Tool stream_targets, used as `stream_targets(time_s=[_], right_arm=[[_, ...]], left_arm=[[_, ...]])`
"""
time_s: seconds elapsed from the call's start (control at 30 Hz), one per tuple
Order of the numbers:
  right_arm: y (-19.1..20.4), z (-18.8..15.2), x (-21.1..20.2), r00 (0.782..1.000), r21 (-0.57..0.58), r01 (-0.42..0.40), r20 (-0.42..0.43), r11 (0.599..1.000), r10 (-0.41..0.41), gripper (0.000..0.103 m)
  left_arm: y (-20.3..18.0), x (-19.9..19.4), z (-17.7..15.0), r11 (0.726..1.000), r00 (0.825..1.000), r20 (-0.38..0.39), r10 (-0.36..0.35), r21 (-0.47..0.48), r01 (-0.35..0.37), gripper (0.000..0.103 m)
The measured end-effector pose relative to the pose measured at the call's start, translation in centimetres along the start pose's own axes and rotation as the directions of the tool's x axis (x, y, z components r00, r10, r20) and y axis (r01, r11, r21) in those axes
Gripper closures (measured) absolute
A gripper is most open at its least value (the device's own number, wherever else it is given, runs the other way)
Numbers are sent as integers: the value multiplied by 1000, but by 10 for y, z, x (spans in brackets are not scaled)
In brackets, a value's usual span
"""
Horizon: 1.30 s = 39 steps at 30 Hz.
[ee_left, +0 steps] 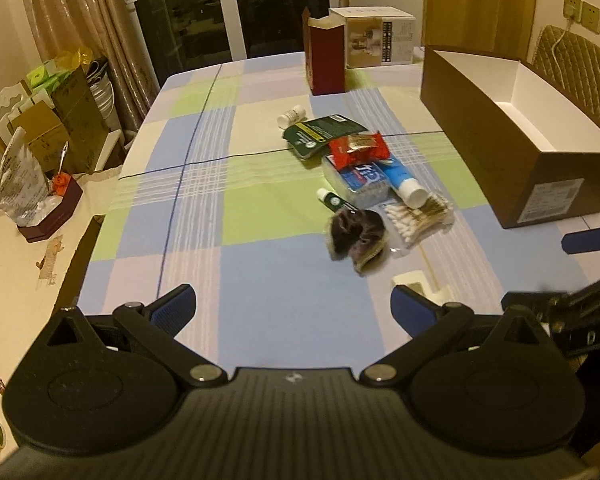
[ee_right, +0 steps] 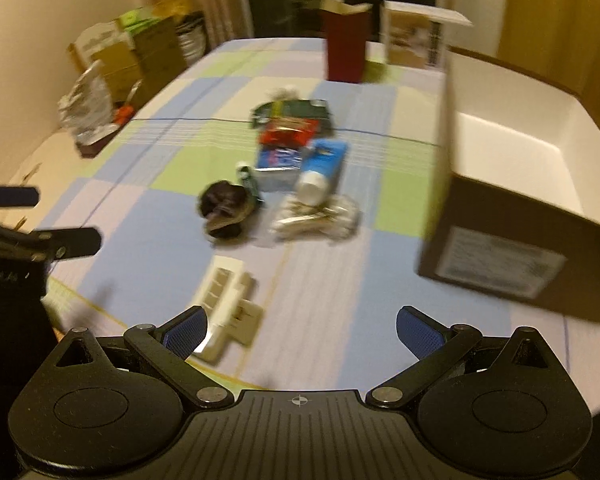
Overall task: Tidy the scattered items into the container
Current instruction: 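Move the right tool toward the cream hair claw clip, then close the right gripper on the cream hair claw clip and lift it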
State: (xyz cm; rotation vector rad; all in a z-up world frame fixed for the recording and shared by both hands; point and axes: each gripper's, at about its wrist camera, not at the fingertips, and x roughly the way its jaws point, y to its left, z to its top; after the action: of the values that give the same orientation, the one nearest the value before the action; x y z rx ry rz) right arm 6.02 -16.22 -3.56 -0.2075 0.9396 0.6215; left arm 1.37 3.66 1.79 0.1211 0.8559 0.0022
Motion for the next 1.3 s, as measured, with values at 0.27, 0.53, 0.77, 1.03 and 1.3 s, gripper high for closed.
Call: stream_targets(time_s=[0.27,0.53,0.77,1.03,1.3], right_arm=[[26,1,41,999,-1,-26,-38,1000,26,0],[44,-3,70,999,29,-8,-53,1000,10,0],[50,-8,81,998,15,17,-64,1000,-16,35],[40,-11,77,998,16,57,-39,998,-56,59],[22,2,58,995,36,98,21,995,-99,59]], left_arm=[[24,9,8,999,1000,12,7,-38,-6,1],[33,16,9,998,1000,5,3,-70,-3,1],[36,18,15,996,1000,19,-12,-89,14,1],[28,25,18,999,1000,9,-17,-51,18,1],[15,39,24,998,998,0,-60,34,60,2]])
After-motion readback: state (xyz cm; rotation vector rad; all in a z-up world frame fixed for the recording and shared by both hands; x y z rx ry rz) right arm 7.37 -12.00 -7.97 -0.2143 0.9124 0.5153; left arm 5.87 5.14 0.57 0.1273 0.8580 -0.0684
